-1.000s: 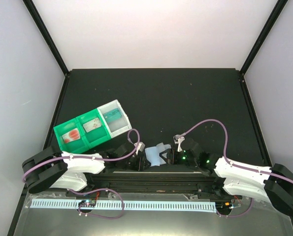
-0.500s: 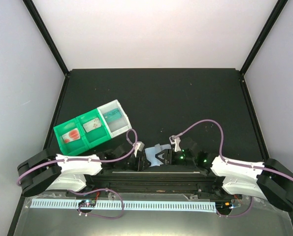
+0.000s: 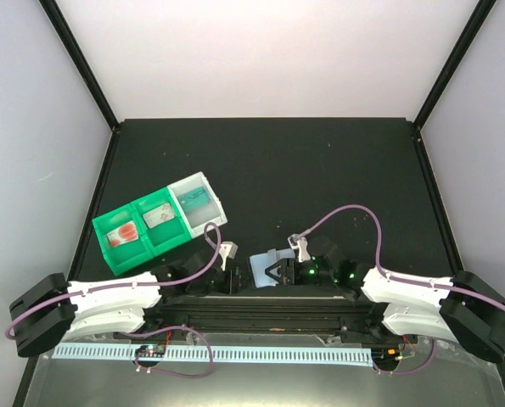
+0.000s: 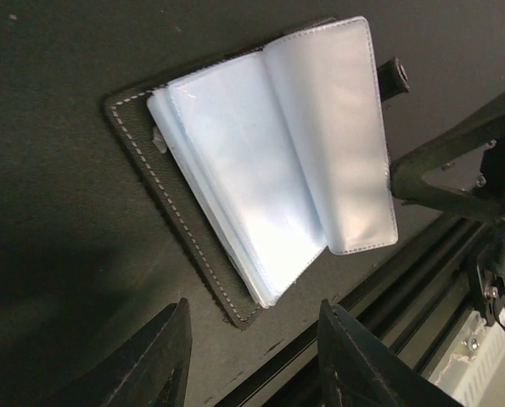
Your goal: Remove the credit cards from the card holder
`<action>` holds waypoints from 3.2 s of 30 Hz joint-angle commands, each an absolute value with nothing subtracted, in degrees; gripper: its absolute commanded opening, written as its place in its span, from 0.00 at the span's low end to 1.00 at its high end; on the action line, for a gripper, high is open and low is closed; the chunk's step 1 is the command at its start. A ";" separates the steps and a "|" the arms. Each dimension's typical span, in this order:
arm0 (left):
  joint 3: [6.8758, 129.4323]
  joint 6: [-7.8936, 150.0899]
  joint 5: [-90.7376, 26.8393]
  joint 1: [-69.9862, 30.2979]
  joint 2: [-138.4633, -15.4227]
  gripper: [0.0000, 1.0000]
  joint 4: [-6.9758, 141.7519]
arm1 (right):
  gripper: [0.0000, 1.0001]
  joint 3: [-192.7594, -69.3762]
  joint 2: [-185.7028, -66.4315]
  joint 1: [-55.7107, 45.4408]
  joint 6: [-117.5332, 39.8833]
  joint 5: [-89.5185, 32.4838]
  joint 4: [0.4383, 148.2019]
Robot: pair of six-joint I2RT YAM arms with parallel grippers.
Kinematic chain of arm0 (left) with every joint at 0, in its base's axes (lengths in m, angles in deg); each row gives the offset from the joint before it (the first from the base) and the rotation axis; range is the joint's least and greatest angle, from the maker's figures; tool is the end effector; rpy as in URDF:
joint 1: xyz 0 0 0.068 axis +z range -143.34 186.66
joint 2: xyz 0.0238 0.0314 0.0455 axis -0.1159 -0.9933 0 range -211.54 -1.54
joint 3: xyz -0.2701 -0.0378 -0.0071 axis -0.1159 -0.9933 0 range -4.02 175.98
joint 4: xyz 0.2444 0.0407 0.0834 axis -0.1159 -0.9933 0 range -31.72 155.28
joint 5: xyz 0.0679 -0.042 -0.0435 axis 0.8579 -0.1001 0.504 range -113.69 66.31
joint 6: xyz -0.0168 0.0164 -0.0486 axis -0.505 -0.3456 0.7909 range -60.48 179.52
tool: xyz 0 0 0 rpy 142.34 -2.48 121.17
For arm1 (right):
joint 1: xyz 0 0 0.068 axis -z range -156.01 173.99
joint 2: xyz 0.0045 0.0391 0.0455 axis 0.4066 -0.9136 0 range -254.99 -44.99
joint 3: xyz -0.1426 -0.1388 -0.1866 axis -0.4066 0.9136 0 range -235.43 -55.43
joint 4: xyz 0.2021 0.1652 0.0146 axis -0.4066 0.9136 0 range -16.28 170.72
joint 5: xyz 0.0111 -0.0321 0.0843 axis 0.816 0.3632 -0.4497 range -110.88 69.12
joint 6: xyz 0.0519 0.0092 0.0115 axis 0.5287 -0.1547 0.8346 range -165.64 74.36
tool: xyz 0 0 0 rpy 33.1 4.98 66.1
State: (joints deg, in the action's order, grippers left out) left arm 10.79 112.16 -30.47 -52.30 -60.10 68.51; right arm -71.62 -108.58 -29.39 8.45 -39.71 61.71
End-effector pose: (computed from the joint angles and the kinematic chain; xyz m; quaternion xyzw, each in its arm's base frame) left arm 0.0912 -0.1597 0.1415 0.0746 0.9039 -0.3756 0.1904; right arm 0.1103 0.1677 0.1478 -0.0696 0.8771 0.4509 0.1505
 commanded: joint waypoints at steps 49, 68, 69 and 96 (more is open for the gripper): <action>16.38 109.45 -29.88 -52.41 -71.18 0.38 69.67 | 0.64 -75.46 -110.88 -28.22 -1.32 -23.27 78.05; 17.34 109.58 -31.60 -52.43 -74.52 0.35 71.88 | 0.64 -75.39 -110.52 -28.22 -1.88 -26.46 76.00; 17.34 109.53 -31.59 -52.41 -74.57 0.35 71.88 | 0.64 -75.44 -109.86 -28.22 -1.87 -26.56 76.13; 15.67 111.29 -32.65 -52.41 -73.86 0.34 74.24 | 0.63 -74.68 -104.32 -28.22 -1.80 -38.36 67.98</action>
